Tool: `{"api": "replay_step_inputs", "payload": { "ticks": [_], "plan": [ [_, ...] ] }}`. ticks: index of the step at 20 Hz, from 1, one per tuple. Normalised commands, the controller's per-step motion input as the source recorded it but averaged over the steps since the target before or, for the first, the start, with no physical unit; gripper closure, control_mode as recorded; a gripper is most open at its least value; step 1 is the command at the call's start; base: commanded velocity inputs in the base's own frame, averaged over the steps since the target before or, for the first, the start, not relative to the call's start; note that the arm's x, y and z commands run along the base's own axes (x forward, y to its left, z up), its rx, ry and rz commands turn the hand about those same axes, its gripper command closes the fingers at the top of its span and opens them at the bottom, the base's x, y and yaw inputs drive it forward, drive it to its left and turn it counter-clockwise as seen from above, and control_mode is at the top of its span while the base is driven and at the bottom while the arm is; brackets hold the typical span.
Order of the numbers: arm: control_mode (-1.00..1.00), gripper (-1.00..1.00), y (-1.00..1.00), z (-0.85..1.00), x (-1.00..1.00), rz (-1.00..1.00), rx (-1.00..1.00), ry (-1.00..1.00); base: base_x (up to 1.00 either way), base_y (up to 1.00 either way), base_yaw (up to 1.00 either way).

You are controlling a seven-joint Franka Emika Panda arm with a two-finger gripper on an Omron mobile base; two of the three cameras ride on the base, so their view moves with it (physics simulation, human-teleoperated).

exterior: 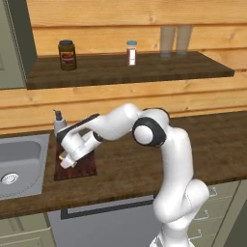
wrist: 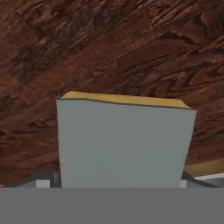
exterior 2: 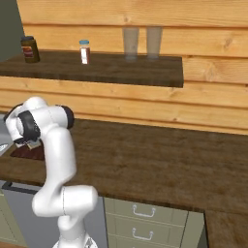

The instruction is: Pick up the sponge from the counter and clean the cutting board by briefly scrubbing or pressing down on the cutting board. Once finished, release the sponge.

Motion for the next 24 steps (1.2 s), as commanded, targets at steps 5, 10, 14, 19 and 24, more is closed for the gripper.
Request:
{"api": "replay_step_inputs", "payload": {
  "ticks": [5, 10, 14, 19, 24],
  "plan": [
    [-1.0, -1.0, -0.06, -0.28, 0.71, -0.06, 0.0, -0.11, 0.0, 0.0, 0.0],
    [-1.0, -1.0, -0.13, -0.09, 0.52, -0.06, 0.0, -0.13, 0.0, 0.0, 0.0],
    [-1.0, -1.0, -0.31, 0.18, -0.24, -0.09, 0.04, -0.06, 0.0, 0.0, 0.0],
    [-1.0, -1.0, -0.45, 0.46, -0.73, -0.16, 0.07, -0.07, 0.0, 0.0, 0.0],
    [-1.0, -1.0, -0.7, 0.47, -0.8, -0.18, 0.1, -0.18, 0.0, 0.0, 0.0]
  ]
}}
